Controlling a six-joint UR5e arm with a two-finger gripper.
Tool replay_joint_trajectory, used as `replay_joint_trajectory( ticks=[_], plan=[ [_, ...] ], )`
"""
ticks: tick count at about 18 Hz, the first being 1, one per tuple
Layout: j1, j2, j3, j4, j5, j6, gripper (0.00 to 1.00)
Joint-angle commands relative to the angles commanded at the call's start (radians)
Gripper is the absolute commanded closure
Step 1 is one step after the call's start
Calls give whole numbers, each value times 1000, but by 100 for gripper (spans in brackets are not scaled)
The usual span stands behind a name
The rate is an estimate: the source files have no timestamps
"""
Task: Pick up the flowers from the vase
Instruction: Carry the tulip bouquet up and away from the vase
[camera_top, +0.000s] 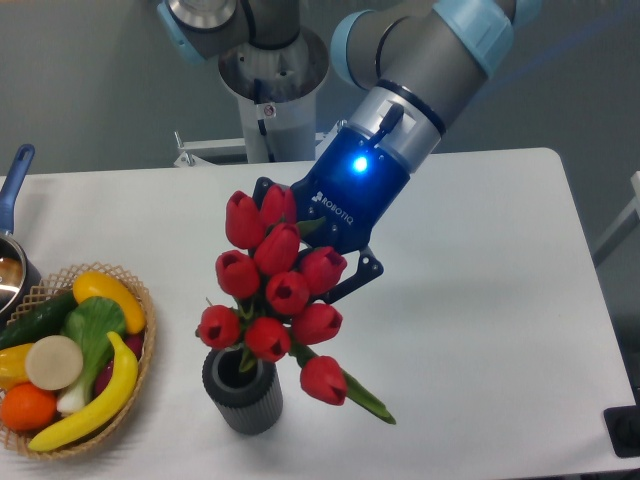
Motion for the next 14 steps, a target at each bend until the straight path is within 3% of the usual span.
replay_joint_trajectory(
  ticks=[2,7,11,14],
  plan=[
    [60,8,-26,2,-5,8,55],
    [118,14,-38,6,-6,29,55],
    [190,77,-101,8,-9,69,55],
    [197,80,-115,6,-9,100,55]
  ],
)
